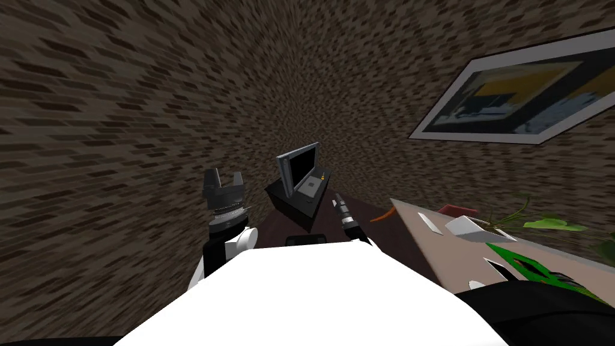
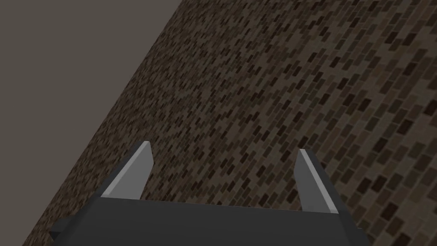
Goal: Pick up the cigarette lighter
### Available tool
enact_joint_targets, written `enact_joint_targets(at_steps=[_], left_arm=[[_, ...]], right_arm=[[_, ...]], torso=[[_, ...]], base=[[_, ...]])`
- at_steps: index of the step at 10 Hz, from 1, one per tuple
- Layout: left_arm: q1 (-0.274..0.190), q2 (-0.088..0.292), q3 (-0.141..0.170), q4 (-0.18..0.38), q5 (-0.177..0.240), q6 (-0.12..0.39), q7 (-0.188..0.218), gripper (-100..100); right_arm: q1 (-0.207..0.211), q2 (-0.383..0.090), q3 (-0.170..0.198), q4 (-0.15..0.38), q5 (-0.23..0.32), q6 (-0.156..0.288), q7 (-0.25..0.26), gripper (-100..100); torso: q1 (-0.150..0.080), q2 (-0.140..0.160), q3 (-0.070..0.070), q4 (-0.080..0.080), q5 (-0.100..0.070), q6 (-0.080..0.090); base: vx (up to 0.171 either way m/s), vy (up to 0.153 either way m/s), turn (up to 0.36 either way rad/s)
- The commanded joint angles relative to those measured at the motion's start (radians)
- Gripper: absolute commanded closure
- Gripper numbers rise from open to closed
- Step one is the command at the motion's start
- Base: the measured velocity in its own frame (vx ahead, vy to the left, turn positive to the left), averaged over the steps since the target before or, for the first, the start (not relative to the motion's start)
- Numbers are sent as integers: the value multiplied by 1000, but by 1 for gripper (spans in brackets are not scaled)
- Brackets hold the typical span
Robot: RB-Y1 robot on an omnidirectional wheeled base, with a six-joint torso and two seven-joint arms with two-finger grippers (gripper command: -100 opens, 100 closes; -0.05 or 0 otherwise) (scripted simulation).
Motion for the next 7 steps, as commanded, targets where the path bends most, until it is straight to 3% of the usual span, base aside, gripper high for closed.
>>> enact_joint_targets(at_steps=[1, 4, 7], left_arm=[[0, 0, 0, 0, 0, 0, 0, 0], [0, 0, 0, 0, 0, 0, 0, 0], [0, 0, 0, 0, 0, 0, 0, 0]], right_arm=[[13, -24, 6, 13, -8, 8, 7, -100], [19, -83, 43, 86, -31, 59, 49, -100], [21, -113, 61, 123, -43, 86, 70, -100]], torso=[[0, 0, 0, 0, 0, 0], [2, -1, 0, 0, 0, 1], [1, -1, -1, 0, 0, 0]], base=[[-52, -138, 357], [-58, -134, 388], [-68, -115, 397]])
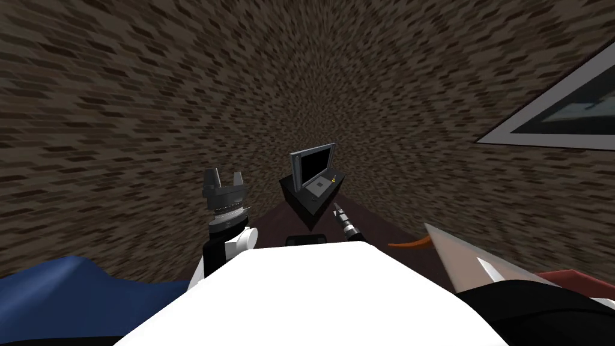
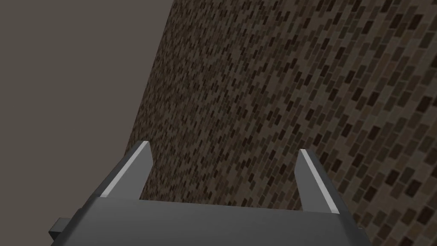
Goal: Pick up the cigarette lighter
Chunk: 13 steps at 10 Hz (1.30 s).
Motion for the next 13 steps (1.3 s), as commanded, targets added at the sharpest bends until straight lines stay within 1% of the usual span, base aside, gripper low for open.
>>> enact_joint_targets(at_steps=[1, 2, 3, 4, 5, 6, 7, 8, 9, 10, 11, 12, 13], left_arm=[[0, 0, 0, 0, 0, 0, 0, 0], [0, 0, 0, 0, 0, 0, 0, 0], [0, 0, 0, 0, 0, 0, 0, 0], [0, 0, 0, 0, 0, 0, 0, 0], [0, 0, 0, 0, 0, 0, 0, 0], [0, 0, 0, 0, 0, 0, 0, 0], [0, 0, 0, 0, 0, 0, 0, 0], [0, 0, 0, 0, 0, 0, 0, 0], [0, 0, 0, 0, 0, 0, 0, 0], [0, 0, 0, 0, 0, 0, 0, 0], [0, 0, 0, 0, 0, 0, 0, 0], [0, 0, 0, 0, 0, 0, 0, 0], [0, 0, 0, 0, 0, 0, 0, 0]], right_arm=[[-4, -31, 23, 50, -12, 27, 26, -100], [-4, -31, 23, 52, -12, 27, 26, -100], [-3, -61, 41, 81, -24, 54, 47, -100], [-3, -61, 41, 88, -24, 54, 47, -100], [-3, -91, 60, 124, -35, 82, 68, -100], [-3, -91, 60, 124, -35, 82, 68, -100], [-5, -120, 78, 160, -45, 109, 89, -100], [-5, -120, 78, 160, -45, 109, 89, -100], [-6, -150, 97, 194, -56, 137, 109, -100], [-6, -150, 97, 194, -56, 137, 109, -100], [-9, -179, 114, 228, -66, 164, 128, -100], [-9, -179, 114, 228, -66, 164, 128, -100], [-12, -208, 132, 261, -76, 191, 147, -100]], torso=[[0, 0, 0, 0, 0, 0], [-1, 0, 0, 0, 0, 0], [0, -1, 0, 0, 0, 0], [0, 0, 0, 0, 0, 0], [1, -2, -1, 0, 0, 0], [0, -2, -1, 0, 0, 0], [0, -3, -1, 0, 0, 0], [0, -3, -2, -1, 0, 0], [1, -4, -2, -1, 0, 0], [1, -2, -1, -1, 0, 0], [2, -3, -2, -1, 0, 1], [2, -4, -2, -1, 1, 0], [2, -5, -3, -1, 1, 0]], base=[[-67, -117, 374], [-66, -99, 442], [-84, -90, 450], [-60, -77, 436], [-65, -90, 474], [-59, -81, 300], [-49, -74, 381], [-55, -58, 401], [-84, -58, 458], [-61, -51, 336], [-54, -43, 395], [-40, -38, 451], [-46, -49, 438]])
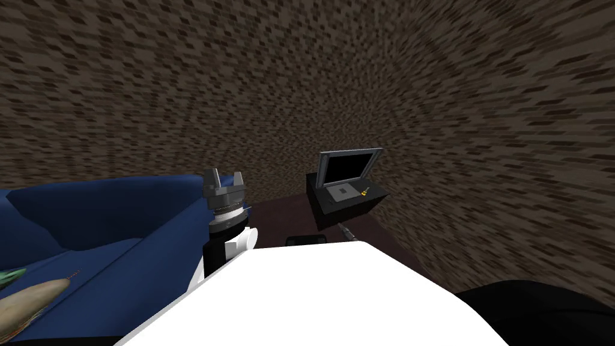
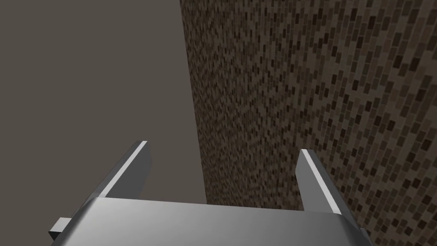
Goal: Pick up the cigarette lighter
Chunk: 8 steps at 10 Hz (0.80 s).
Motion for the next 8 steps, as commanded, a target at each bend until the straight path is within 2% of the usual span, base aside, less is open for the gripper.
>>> enact_joint_targets(at_steps=[1, 2, 3, 4, 5, 8], left_arm=[[0, 0, 0, 0, 0, 0, 0, 0], [0, 0, 0, 0, 0, 0, 0, 0], [0, 0, 0, 0, 0, 0, 0, 0], [0, 0, 0, 0, 0, 0, 0, 0], [0, 0, 0, 0, 0, 0, 0, 0], [0, 0, 0, 0, 0, 0, 0, 0]], right_arm=[[-7, -10, 11, 23, -4, 16, 12, -100], [-11, -38, 28, 55, -13, 42, 31, -100], [-11, -38, 28, 55, -13, 42, 31, -100], [-15, -66, 44, 85, -22, 68, 48, -100], [-15, -66, 44, 85, -22, 68, 48, -100], [-26, -118, 75, 141, -39, 118, 81, -100]], torso=[[0, 0, 0, 0, 0, 0], [0, -1, 0, 0, 0, 0], [0, -1, -1, 0, 0, 0], [1, -2, -1, 0, 0, 0], [1, -2, -1, 0, 0, 0], [1, -4, -2, -1, 0, 1]], base=[[-38, -45, 282], [-32, -40, 341], [-26, -33, 339], [-23, -25, 453], [-19, -23, 356], [-8, -24, 363]])
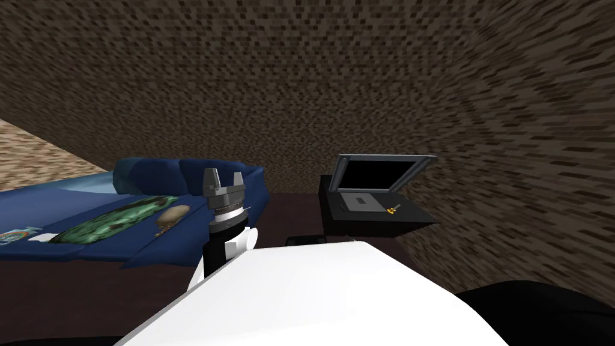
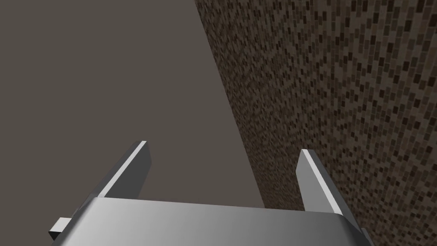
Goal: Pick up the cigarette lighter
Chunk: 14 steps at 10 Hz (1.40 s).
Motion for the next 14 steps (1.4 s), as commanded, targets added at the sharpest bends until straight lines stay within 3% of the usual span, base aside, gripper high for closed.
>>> enact_joint_targets(at_steps=[1, 3, 7, 14], left_arm=[[0, 0, 0, 0, 0, 0, 0, 0], [0, 0, 0, 0, 0, 0, 0, 0], [0, 0, 0, 0, 0, 0, 0, 0], [1, 0, 0, 0, 0, 0, 0, 0]], right_arm=[[-4, -10, 4, 4, -3, 23, 10, -100], [-16, -58, 32, 53, -17, 69, 39, -100], [-30, -102, 58, 94, -29, 110, 65, -100], [-79, -208, 122, 187, -56, 214, 126, -100]], torso=[[0, 0, 0, 0, 0, 0], [0, -1, 0, 0, 0, 0], [1, -3, -2, -1, 0, 1], [-1, -8, -5, -2, 0, 1]], base=[[0, -25, 278], [12, -29, 390], [27, -22, 375], [81, -56, 393]])
